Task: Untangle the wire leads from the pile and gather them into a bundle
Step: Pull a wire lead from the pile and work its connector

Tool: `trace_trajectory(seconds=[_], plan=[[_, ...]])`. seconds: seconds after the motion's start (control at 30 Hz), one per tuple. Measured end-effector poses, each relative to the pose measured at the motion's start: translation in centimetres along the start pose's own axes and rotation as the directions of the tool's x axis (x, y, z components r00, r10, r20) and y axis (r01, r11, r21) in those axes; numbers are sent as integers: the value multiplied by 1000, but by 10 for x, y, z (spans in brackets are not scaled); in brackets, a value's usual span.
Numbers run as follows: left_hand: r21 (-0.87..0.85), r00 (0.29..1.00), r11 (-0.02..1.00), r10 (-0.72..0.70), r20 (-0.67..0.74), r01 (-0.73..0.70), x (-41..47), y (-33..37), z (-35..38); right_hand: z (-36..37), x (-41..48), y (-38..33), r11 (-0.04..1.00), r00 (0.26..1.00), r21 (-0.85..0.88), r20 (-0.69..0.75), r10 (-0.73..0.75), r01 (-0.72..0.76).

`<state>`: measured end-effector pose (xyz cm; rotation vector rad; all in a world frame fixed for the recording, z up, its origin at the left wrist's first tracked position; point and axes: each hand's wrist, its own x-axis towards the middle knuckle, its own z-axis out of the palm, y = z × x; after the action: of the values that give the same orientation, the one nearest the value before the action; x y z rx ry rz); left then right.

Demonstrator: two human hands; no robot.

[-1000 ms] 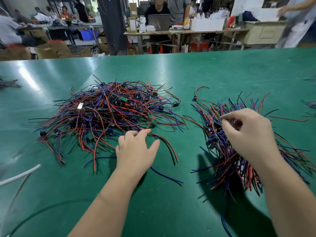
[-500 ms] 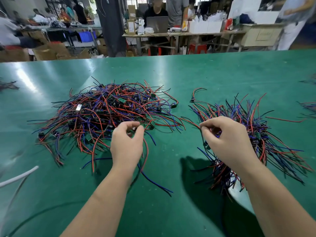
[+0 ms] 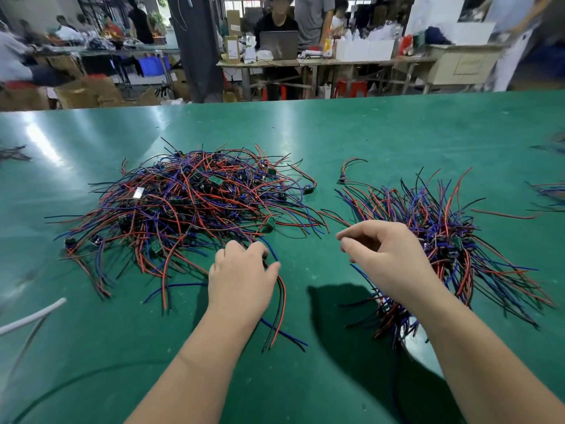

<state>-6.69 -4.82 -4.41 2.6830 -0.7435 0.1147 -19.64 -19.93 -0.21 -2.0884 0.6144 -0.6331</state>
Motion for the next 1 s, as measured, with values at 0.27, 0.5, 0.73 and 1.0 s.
trace_trajectory(seconds=[0.27, 0.5, 0.73, 1.0], plan=[[-412, 921, 833, 266, -285, -368, -5, 13, -15, 9, -1, -2, 989, 994, 105, 38, 98, -102], [-441, 725, 579, 597, -344, -686, -28, 40, -20, 7, 2, -7, 577, 923, 724, 340, 179, -379], [-760, 923, 532, 298, -245, -373, -32, 45, -15, 0, 5, -6, 489, 937, 800, 315, 152, -348], [-895, 870, -57, 267, 414, 443, -29, 54, -28, 5, 3, -5, 500, 951, 813, 299, 79, -298]])
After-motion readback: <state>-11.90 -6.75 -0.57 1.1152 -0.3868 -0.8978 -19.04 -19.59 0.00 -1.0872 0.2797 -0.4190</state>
